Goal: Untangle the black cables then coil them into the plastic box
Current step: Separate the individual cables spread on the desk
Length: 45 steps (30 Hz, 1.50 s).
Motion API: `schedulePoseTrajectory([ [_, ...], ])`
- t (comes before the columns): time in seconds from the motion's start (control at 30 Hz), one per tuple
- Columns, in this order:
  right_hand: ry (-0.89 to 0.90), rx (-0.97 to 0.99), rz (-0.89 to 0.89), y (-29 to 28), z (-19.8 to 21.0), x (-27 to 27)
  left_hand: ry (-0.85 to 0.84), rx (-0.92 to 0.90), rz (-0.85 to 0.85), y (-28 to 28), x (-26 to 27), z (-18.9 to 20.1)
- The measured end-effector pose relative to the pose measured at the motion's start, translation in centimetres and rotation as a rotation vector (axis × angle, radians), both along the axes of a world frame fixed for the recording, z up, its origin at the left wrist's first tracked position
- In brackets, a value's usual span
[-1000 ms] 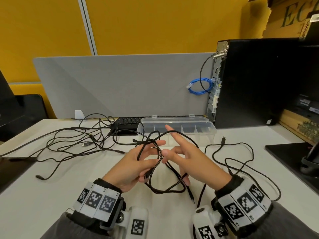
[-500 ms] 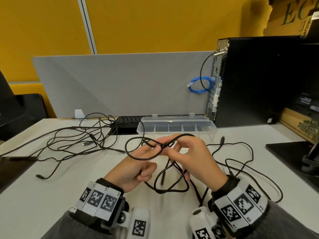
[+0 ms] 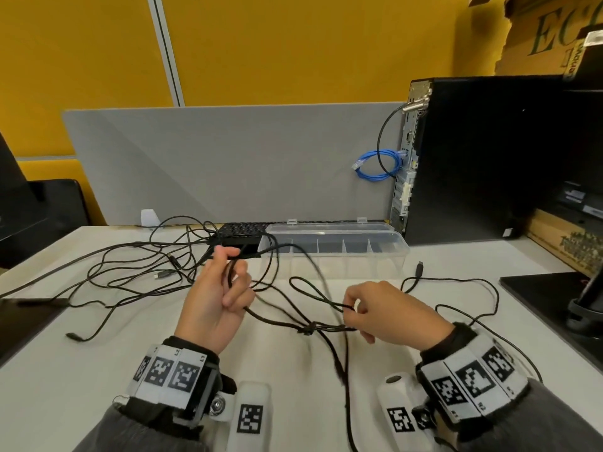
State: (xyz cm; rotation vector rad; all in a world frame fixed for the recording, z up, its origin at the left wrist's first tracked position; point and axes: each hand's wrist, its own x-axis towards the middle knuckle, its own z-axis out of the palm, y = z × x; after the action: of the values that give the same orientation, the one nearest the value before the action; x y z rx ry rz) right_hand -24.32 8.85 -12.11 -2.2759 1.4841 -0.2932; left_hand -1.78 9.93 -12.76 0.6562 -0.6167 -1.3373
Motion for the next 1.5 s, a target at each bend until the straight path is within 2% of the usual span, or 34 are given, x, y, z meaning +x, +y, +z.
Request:
schedulePoseTrajectory([
  [0.1, -0.101, 0.021, 0.0, -0.2, 1.5, -1.4, 0.016, 0.081, 0.051, -0.6, 1.1, -0.6],
  [0.27, -0.559, -0.146, -0.075, -0.4, 3.6, -3.5, -0.03, 0.157, 0.067, -0.7, 1.3, -0.8],
  [0.43, -0.75, -0.26, -0.175, -0.6, 3.8, -4.4, -0.026, 0.217, 0.031, -1.1, 1.6, -1.1],
  [0.53, -0.681, -0.233, -0.151, -0.7, 4.4, -5.9, -0.02, 0.24, 0.007, -1.3, 1.8, -1.3],
  [0.67, -0.323, -0.189, -0.044, -0.7, 4.8, -7.2, -0.06, 0.267, -0.017, -1.4, 1.8, -1.5],
  [0.8, -0.105, -0.142, 0.015, -0.2, 5.7, -8.4, -0.079, 0.273, 0.014, -1.4, 2.0, -1.4],
  [0.9, -0.08, -0.037, 0.128, 0.6, 6.8, -9.3, -0.111, 0.267, 0.105, -1.5, 2.7, -1.4],
  [0.97, -0.109, -0.109, 0.101, 0.7, 7.6, -10.1, -0.107, 0.249, 0.172, -1.5, 3.4, -1.5],
  [1.03, -0.257, -0.354, -0.074, 0.2, 8.0, -11.3, -0.096, 0.27, 0.219, -1.7, 4.1, -1.6],
  [1.07, -0.428, -0.469, -0.201, 0.0, 8.1, -12.1, -0.087, 0.277, 0.233, -1.7, 4.4, -1.6],
  [1.13, -0.799, -0.57, -0.39, 0.0, 8.6, -13.4, -0.09, 0.28, 0.241, -1.5, 4.5, -1.5],
  [1.17, -0.923, -0.573, -0.426, 0.1, 9.1, -13.6, -0.118, 0.283, 0.241, -1.5, 4.3, -1.4],
  [1.2, -0.966, -0.566, -0.448, 0.2, 9.4, -13.5, -0.178, 0.286, 0.242, -1.3, 4.0, -1.2],
  [1.23, -0.955, -0.557, -0.451, 0.2, 9.5, -13.1, -0.265, 0.29, 0.237, -1.3, 3.6, -1.1],
  [1.4, -0.675, -0.551, -0.3, 0.7, 9.8, -8.9, -0.764, 0.313, 0.168, -1.0, 1.9, -0.6],
  [1.5, -0.733, -0.532, -0.243, 1.3, 11.3, -8.4, -1.101, 0.305, 0.209, -0.4, 1.5, 0.1],
])
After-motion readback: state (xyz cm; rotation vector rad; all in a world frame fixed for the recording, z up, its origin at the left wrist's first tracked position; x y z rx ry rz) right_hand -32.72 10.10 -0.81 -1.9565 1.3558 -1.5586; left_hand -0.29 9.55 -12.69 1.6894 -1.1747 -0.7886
